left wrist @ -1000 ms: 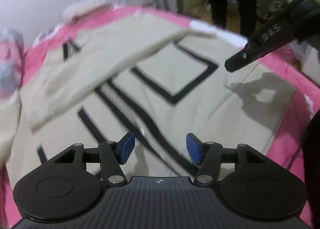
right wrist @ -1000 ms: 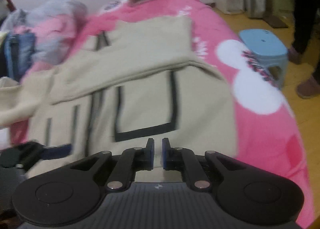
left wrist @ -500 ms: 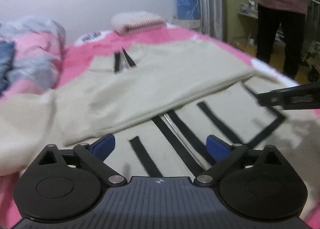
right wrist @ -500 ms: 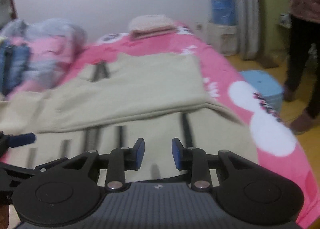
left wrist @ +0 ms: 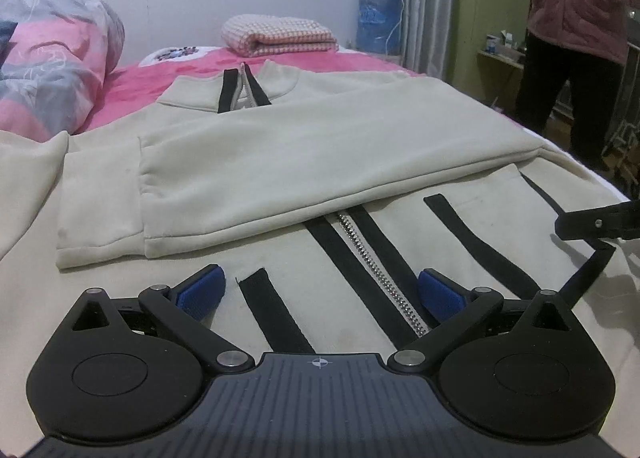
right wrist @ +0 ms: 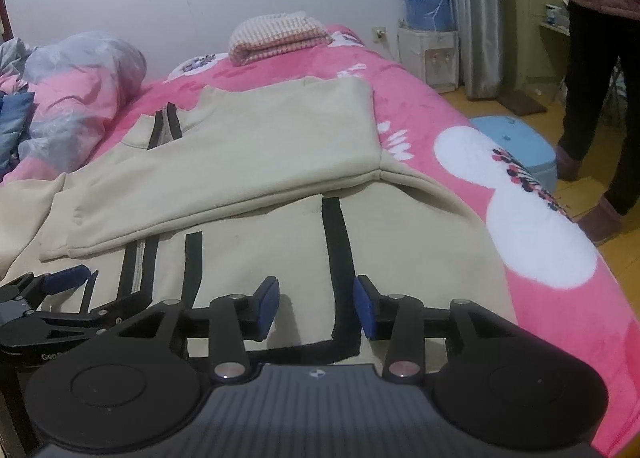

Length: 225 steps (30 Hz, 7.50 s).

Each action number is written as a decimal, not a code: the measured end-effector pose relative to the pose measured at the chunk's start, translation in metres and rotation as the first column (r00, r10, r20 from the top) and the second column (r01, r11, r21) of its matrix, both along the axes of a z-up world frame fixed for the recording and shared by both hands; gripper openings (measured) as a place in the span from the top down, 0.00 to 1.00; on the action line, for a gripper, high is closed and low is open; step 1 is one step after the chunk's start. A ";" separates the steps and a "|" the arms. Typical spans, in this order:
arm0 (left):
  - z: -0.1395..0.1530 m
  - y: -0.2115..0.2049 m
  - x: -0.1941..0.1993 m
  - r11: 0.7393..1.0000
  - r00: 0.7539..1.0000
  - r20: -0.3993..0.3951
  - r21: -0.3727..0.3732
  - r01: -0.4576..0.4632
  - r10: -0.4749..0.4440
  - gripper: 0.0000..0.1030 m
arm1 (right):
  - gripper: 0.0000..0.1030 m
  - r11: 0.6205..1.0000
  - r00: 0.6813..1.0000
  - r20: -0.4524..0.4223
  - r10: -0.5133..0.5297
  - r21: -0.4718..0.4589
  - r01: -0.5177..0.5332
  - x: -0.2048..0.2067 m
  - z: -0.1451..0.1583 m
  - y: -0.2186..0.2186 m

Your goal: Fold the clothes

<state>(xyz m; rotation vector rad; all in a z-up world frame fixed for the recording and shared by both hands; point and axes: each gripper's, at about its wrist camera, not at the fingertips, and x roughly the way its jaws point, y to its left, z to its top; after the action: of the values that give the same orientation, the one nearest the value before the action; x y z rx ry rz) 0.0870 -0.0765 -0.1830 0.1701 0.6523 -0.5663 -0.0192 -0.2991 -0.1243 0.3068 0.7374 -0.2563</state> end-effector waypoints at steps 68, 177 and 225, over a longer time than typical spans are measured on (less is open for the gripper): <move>-0.003 0.000 0.004 1.000 1.000 0.005 0.000 0.005 -0.005 0.00 | 0.01 0.961 0.983 0.077 0.167 -0.234 -0.145 0.025 -0.009 0.043; -0.003 -0.001 0.004 1.000 1.000 0.006 0.007 0.001 -0.001 0.00 | 0.00 0.973 0.989 0.053 0.138 -0.192 -0.125 0.027 -0.029 0.032; -0.003 -0.001 0.004 1.000 1.000 0.006 0.007 0.001 -0.001 0.00 | 0.00 0.973 0.989 0.053 0.137 -0.192 -0.124 0.027 -0.029 0.032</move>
<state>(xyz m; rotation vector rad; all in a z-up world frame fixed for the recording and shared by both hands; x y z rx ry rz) 0.0910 -0.0772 -0.1859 0.1787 0.6484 -0.5644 0.0080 -0.2675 -0.1530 0.0857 0.6600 -0.1887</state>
